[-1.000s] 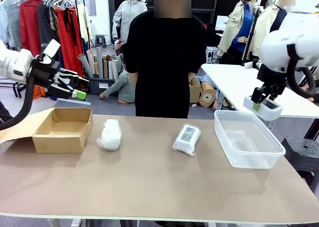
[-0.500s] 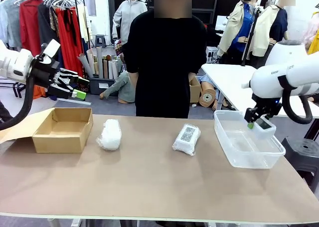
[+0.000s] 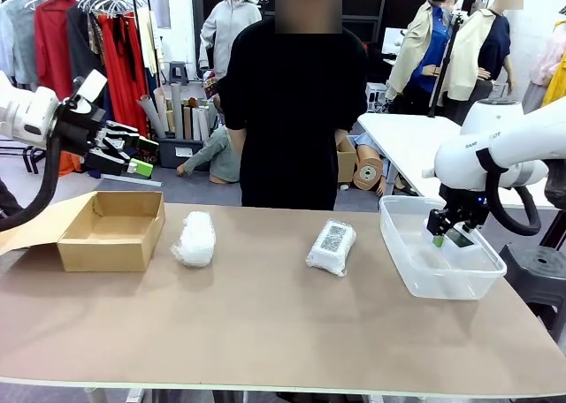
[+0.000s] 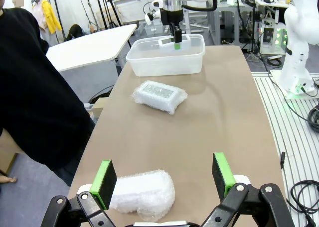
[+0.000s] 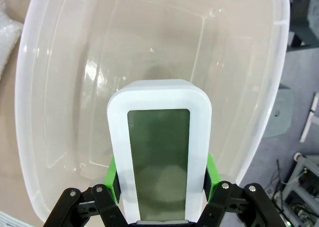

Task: Separate and place wrapped and unwrapped clocks.
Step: If the picked Digital clock is wrapped, place it in the Package Box ; if not, place it in the Organizing box.

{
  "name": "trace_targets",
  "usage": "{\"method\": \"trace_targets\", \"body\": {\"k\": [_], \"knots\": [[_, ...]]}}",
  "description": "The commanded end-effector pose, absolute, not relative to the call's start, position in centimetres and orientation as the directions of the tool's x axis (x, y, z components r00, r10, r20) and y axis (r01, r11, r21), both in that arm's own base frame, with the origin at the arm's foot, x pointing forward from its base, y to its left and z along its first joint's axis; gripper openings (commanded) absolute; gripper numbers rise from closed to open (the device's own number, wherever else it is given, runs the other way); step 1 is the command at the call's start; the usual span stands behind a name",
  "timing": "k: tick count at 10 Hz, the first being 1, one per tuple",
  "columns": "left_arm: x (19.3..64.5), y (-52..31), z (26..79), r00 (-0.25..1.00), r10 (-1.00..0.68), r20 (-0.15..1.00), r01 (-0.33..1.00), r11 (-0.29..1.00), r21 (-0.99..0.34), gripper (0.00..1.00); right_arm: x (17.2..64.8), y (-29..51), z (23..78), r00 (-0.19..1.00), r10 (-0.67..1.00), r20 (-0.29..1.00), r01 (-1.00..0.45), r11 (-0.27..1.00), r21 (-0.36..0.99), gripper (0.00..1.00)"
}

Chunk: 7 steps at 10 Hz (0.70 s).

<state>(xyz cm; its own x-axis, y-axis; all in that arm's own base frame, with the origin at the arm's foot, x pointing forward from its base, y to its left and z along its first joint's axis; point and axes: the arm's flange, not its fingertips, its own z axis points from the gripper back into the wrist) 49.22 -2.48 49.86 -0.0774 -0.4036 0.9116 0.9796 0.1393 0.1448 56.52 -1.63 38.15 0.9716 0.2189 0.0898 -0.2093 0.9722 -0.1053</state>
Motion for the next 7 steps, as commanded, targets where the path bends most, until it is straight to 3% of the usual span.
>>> {"method": "trace_targets", "body": {"k": [1, 7], "knots": [[49.2, -2.5, 49.9, -0.080, -0.402, 0.912, 0.980, 0.138, 0.147, 1.00, 56.3, -1.3, 38.8, 0.970, 0.224, 0.100, -0.213, 0.971, -0.108, 0.00], [49.2, -2.5, 49.9, -0.080, -0.402, 0.912, 0.980, 0.138, 0.147, 1.00, 59.3, -1.6, 36.4, 0.961, 0.248, 0.118, -0.232, 0.963, -0.138, 0.00]]}}
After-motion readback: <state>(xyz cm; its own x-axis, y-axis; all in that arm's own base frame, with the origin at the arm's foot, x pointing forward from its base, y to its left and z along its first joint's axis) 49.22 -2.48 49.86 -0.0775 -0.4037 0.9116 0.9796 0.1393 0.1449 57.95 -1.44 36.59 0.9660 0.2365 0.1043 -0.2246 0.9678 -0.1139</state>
